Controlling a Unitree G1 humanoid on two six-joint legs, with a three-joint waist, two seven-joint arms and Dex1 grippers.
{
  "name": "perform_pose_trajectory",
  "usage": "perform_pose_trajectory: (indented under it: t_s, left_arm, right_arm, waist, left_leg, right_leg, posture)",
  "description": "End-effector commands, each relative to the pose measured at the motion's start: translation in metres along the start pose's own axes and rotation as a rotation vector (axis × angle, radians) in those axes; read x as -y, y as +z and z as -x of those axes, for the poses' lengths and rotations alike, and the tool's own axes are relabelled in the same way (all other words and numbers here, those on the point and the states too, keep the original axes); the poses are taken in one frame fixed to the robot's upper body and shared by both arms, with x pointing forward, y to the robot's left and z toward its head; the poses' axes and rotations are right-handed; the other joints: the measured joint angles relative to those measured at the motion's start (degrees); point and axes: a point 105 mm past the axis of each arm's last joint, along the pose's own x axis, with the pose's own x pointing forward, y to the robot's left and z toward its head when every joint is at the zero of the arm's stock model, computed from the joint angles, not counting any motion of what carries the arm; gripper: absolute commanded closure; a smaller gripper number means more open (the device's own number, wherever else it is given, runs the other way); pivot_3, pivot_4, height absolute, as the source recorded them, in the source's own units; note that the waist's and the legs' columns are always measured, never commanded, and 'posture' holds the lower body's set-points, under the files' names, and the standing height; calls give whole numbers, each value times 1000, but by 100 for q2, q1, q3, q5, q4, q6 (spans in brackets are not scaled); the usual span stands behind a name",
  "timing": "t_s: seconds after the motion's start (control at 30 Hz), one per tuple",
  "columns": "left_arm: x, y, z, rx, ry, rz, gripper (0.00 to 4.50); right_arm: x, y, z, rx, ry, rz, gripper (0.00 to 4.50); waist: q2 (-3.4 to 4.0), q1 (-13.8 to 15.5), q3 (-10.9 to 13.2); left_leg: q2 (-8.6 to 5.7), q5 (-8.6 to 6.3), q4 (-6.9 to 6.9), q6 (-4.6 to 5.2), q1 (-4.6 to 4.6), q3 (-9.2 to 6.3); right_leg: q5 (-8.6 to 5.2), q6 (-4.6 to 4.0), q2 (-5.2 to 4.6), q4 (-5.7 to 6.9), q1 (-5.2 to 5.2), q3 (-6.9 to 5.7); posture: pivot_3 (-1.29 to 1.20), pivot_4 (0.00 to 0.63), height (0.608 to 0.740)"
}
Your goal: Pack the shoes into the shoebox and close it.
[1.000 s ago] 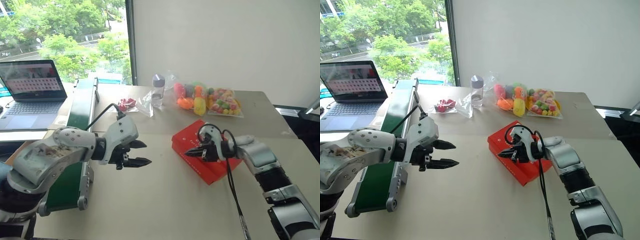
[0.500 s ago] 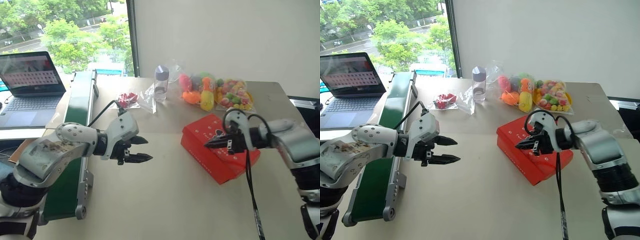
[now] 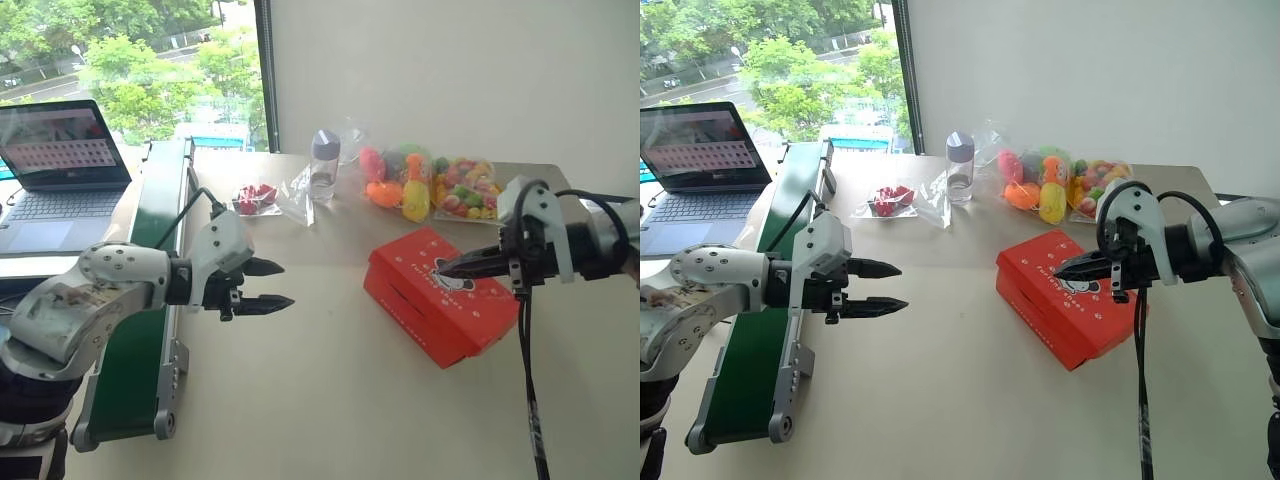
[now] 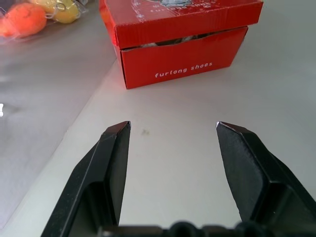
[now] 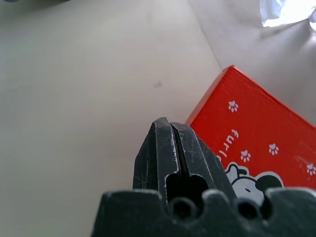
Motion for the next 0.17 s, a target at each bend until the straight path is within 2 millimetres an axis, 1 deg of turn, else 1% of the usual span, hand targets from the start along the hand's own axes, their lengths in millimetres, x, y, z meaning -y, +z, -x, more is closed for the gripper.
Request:
perform_pose_trajectory:
  t_s: [0.03,0.1,0.17]
  left_arm:
    - [-2,10,4,43,29,-25,1564]
    - [-5,8,3,47,43,-7,1564]
    - [-9,7,3,56,54,22,1564]
  right_arm:
    - [1,18,11,75,-43,64,4487]
    - [3,25,12,125,-59,63,4487]
    - [3,28,12,150,-59,57,4487]
  waist:
    - [1,1,1]
    - [1,-2,1]
    - [1,-5,1]
  left_leg:
    - [0,1,0,-1,0,0]
    - [2,3,0,-5,4,-2]
    - [2,4,0,-6,7,-2]
  right_leg:
    - [1,1,0,2,0,0]
    - [11,12,6,6,1,2]
    - [13,14,9,7,1,6]
  posture:
    - [0,150,740]
    - [0,150,740]
    - [0,150,740]
